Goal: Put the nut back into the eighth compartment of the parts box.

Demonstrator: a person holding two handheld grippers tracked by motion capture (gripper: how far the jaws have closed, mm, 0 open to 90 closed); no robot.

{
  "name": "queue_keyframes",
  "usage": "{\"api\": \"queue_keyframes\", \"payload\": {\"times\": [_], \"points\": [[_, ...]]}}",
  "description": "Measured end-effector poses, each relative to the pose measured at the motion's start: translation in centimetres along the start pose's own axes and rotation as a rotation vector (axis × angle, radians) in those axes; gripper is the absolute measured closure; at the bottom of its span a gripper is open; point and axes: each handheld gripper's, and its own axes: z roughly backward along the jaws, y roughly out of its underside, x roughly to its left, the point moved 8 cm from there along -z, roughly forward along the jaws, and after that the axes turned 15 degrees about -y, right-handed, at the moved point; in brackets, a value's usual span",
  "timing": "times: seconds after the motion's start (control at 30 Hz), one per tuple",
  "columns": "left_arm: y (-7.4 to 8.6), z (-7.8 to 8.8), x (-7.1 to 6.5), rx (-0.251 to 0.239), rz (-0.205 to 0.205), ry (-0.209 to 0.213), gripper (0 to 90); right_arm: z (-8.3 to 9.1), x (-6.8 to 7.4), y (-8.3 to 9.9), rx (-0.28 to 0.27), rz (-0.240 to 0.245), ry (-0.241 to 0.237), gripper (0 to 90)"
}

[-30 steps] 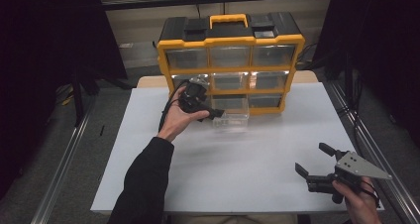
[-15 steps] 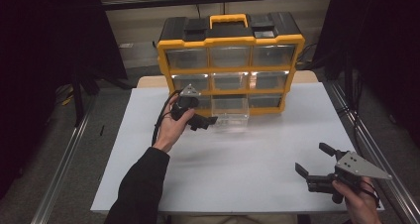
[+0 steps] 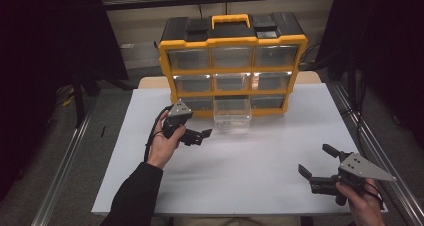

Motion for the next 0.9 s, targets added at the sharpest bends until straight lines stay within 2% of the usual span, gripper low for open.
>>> {"api": "queue_keyframes", "payload": {"times": [0.2,0.27,0.37,0.53,0.6,0.73,0.83,0.87,0.9], "points": [[0.5,1.6,-0.3,-0.062,0.035,-0.006,4.2,0.0,0.0,0.0,-0.002,0.0,0.003,0.1],[1.1,2.0,-0.5,-0.063,0.031,-0.016,4.2,0.1,0.0,0.0,-0.003,-0.001,0.003,0.1],[1.8,2.7,-0.9,-0.078,0.039,-0.006,4.2,0.1,0.0,0.0,-0.002,-0.002,0.006,0.1],[2.6,3.9,-1.0,-0.123,0.053,-0.026,3.8,0.2,0.0,0.0,-0.002,-0.005,0.01,0.1],[2.8,4.3,-1.1,-0.142,0.056,-0.022,3.8,0.2,0.0,0.0,-0.003,-0.005,0.009,0.1],[3.8,5.1,-1.2,-0.152,0.066,-0.04,3.8,0.2,0.0,0.0,-0.004,-0.007,0.011,0.1],[4.7,5.6,-1.1,-0.161,0.096,-0.037,3.7,0.2,0.0,0.0,-0.004,-0.007,0.01,0.1],[5.1,5.8,-1.0,-0.154,0.098,-0.066,3.6,0.2,0.0,0.0,-0.005,-0.007,0.008,0.1],[5.4,5.9,-1.0,-0.157,0.114,-0.061,3.6,0.2,0.0,0.0,-0.005,-0.005,0.009,0.1]]}}
